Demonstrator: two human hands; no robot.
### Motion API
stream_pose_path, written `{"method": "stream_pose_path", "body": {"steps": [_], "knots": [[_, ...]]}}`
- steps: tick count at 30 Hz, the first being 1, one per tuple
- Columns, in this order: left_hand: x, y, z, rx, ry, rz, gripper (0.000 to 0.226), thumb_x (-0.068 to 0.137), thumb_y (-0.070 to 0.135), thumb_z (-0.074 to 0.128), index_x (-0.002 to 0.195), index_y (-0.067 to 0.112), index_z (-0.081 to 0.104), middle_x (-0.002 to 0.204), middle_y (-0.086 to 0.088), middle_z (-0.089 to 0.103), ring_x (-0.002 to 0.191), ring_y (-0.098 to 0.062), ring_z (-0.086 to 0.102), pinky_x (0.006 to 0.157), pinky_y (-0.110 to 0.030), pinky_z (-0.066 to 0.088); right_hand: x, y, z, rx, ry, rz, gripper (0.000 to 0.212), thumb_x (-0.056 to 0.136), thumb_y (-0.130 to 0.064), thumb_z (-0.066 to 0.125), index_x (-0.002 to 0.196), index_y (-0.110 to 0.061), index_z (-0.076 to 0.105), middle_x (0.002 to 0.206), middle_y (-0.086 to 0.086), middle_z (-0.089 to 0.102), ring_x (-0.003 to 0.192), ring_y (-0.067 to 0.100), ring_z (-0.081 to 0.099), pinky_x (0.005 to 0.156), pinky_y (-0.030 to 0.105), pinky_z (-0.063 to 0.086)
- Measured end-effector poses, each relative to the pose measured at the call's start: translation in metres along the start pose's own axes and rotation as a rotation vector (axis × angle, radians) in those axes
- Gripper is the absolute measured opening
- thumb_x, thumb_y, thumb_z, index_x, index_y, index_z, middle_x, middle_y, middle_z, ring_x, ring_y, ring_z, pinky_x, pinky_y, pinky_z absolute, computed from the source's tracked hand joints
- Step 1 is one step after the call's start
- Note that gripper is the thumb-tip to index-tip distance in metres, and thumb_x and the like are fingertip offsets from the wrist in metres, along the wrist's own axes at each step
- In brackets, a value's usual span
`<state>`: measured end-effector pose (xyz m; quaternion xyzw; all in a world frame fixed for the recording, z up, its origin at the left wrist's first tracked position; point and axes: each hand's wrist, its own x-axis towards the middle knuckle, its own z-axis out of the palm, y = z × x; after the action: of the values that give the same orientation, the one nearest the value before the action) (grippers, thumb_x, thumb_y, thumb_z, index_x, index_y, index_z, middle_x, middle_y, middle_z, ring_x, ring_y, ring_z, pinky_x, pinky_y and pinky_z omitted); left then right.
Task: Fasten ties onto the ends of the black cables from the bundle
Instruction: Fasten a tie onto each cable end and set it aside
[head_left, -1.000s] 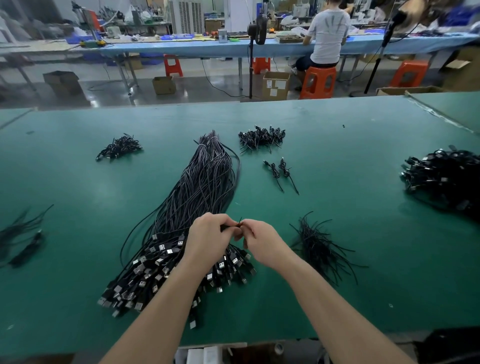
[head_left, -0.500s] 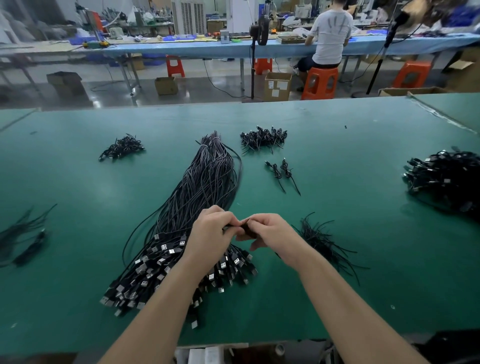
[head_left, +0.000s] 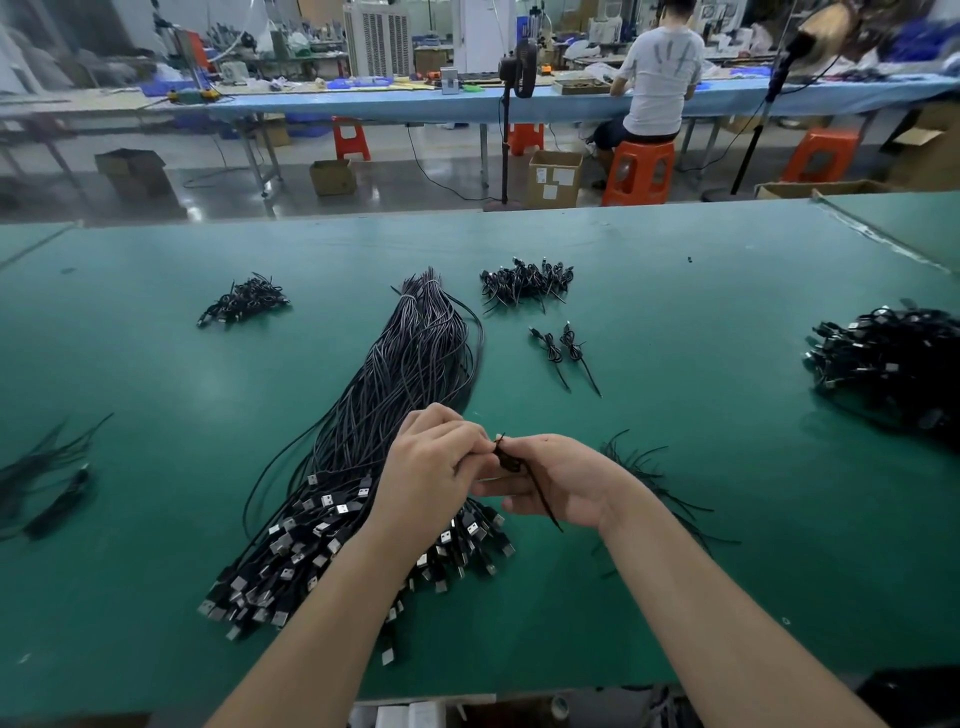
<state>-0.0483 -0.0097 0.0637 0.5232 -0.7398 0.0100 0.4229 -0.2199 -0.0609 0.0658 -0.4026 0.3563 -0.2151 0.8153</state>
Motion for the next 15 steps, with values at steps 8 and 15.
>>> {"method": "stream_pose_path", "body": {"steps": [8,15], "knots": [[0.000,0.006,-0.005,-0.154,-0.083,-0.308,0.012,0.078,0.015,0.085,0.082,0.019,0.074,0.089,0.009,0.061,0.091,-0.015,0.061,0.083,-0.041,0.053,0.002,0.009,0.000,-0.031,0.074,-0.145,0.016,0.095,-0.021,0.066,0.098,-0.010,0.077,0.097,0.008,0.075,0.082,0.015,0.073,0.061,0.023,0.057],[0.000,0.007,-0.004,-0.253,-0.003,-0.400,0.016,0.077,0.011,0.085,0.078,0.023,0.074,0.087,0.011,0.064,0.084,-0.005,0.063,0.077,-0.020,0.051,0.007,0.018,0.006,0.069,0.167,-0.269,0.028,0.077,-0.027,0.077,0.097,-0.007,0.077,0.091,0.009,0.076,0.080,0.015,0.073,0.064,0.024,0.058]]}}
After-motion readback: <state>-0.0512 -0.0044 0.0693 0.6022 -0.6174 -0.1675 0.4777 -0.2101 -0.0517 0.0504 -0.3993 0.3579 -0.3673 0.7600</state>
